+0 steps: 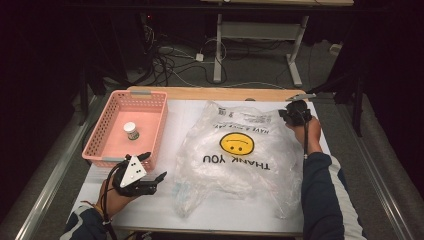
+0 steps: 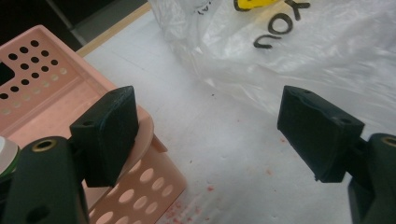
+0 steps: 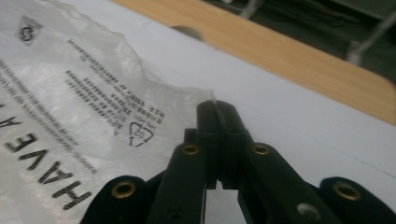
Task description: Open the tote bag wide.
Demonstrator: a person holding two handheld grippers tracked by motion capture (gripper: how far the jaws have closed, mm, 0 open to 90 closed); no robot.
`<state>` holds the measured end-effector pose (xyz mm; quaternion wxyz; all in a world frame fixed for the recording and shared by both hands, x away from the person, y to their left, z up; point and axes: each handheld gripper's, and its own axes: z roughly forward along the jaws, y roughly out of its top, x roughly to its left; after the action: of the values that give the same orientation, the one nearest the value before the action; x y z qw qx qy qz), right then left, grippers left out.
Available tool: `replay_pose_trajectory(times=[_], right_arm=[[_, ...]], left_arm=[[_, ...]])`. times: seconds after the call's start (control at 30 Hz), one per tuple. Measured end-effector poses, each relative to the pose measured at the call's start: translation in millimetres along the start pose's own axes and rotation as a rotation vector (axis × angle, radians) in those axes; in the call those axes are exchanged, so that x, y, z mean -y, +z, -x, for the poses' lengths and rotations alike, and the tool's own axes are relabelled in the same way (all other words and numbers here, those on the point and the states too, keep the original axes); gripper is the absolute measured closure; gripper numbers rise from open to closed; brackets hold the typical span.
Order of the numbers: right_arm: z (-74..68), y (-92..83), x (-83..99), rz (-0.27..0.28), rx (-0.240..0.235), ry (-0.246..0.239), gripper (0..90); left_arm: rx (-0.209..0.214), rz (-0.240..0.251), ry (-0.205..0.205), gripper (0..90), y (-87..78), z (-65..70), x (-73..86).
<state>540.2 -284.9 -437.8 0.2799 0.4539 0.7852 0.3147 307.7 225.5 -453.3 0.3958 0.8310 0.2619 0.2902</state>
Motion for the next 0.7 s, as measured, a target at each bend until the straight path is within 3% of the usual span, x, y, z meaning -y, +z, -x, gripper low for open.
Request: replay_pose_trajectory(times=[0.17,0.2,0.3,0.4,0.5,0.7], right_arm=[[20.8,-10.9,14.5,0.012,0.152,0.139,90.0],[24.4,-13.5,18.4,0.011,0.173,0.146,90.0],[33.8,-23.4,29.5,-0.001,0.167,0.213,90.0],[35.2,-32.9,37.6,0.009,0.180,0.214,90.0],[31.5,-49.2,51.7,0.008,0.148,0.201,89.7],[15.1,-70.3,73.1,0.015,0.107,0.132,88.8]], left_arm=[[-0.006,0.002,-0.002,20.2,0.0,-1.1,-0.6],[-0.007,0.002,-0.002,20.2,-0.2,-1.0,-0.8],[-0.009,0.002,-0.001,20.2,-0.5,-1.0,-1.0],[-0.015,0.002,0.000,20.1,-1.3,-1.0,-1.4],[-0.019,0.003,0.001,20.1,-2.4,-0.3,-1.8],[-0.030,0.000,0.003,20.0,-4.2,0.8,-2.5]])
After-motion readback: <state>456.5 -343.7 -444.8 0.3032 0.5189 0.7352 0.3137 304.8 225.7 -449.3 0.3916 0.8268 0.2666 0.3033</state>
